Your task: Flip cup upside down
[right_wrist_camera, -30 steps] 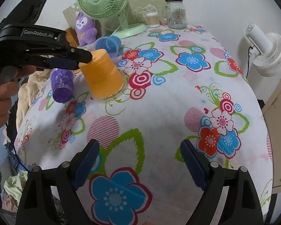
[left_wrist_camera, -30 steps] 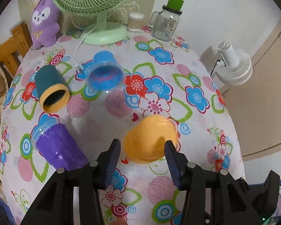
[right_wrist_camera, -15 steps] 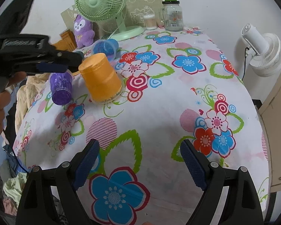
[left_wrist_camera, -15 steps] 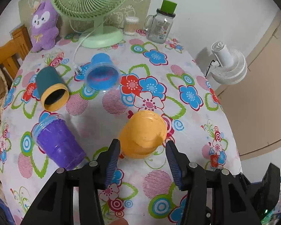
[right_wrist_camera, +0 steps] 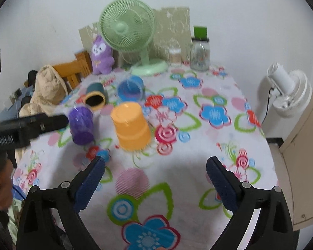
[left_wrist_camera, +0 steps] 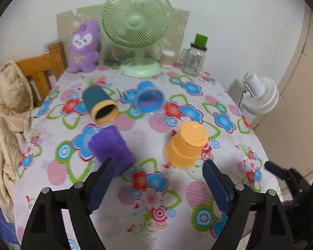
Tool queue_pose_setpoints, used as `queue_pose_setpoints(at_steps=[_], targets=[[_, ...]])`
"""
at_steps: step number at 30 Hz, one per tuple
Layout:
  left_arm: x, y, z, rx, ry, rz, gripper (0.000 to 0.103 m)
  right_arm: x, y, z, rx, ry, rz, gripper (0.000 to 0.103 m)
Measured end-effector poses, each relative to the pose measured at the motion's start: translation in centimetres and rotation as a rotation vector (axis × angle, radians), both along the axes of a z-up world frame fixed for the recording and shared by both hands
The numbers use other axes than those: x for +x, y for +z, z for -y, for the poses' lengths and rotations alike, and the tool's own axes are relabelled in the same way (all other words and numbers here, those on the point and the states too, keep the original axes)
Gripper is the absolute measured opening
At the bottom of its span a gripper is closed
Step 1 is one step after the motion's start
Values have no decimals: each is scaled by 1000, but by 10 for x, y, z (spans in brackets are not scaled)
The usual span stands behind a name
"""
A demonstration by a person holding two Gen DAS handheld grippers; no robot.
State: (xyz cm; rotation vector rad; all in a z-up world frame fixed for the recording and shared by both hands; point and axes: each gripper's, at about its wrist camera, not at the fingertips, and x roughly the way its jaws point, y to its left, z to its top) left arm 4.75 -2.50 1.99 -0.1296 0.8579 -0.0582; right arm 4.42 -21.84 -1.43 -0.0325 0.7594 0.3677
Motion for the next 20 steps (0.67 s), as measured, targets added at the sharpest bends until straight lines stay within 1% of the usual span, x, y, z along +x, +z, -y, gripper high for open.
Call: queue_pose_setpoints(at_steps=[2, 8, 10, 13, 20], targets=[[-9, 0, -5, 7, 18, 29, 91, -2, 6, -6, -3, 1, 12, 99], [-28, -1, -21, -13, 46, 67, 92, -10, 17, -18, -10, 1, 39, 99], [-31, -1, -25, -18, 53, 74, 92, -14, 21, -24, -16, 3, 47, 99], [-37, -1, -33, -47, 61, 80, 92, -18, 24, -31, -20, 11, 54, 99], [-49, 1, -40, -54, 65, 105, 92, -28, 31, -45, -40, 26, 70, 99]])
